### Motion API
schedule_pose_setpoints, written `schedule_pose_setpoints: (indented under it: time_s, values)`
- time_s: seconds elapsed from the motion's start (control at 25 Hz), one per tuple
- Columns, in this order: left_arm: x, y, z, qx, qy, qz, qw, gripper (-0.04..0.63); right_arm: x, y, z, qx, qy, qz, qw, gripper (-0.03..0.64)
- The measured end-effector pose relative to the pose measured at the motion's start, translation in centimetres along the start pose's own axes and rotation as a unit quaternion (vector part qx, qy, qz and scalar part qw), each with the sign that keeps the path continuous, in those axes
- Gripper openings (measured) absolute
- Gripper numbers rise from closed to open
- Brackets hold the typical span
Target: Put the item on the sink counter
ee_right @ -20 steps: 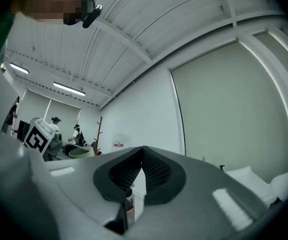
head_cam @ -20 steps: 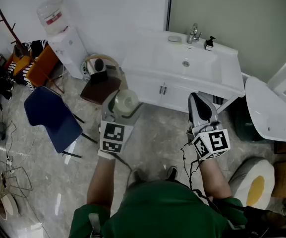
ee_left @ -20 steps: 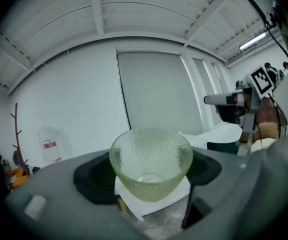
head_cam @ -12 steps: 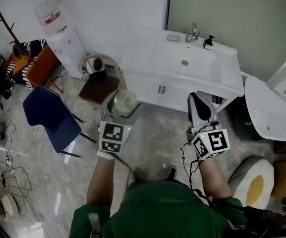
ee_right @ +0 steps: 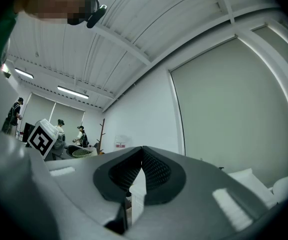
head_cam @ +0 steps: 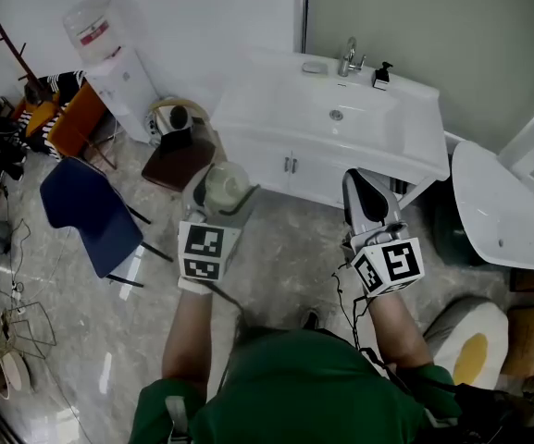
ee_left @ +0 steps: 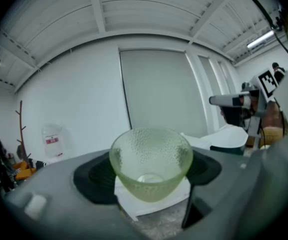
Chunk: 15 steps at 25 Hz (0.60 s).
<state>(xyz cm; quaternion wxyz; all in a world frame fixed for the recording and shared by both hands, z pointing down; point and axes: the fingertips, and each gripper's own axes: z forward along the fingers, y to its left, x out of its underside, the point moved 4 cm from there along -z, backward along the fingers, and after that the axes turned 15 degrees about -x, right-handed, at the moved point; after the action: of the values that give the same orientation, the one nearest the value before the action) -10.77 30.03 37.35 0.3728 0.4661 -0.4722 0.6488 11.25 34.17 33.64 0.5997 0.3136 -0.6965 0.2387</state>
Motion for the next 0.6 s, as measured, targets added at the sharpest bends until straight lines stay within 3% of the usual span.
schedule_pose_setpoints:
  time_s: [0.28,0.6]
  values:
    - [-0.2,-5.0,1.7,-0.012,0.039,-0.007,0.9991,0.387,1.0,-5.3,-3.7,-0.004,0.020,0.008,1.000,-0.003]
    - [-0.9,-3.4,5.2,-0.042,0.063,-0.013,0.9970,0.387,1.7,-9.9,-2.8,0.007,0.026,0.014,1.000,-0.003]
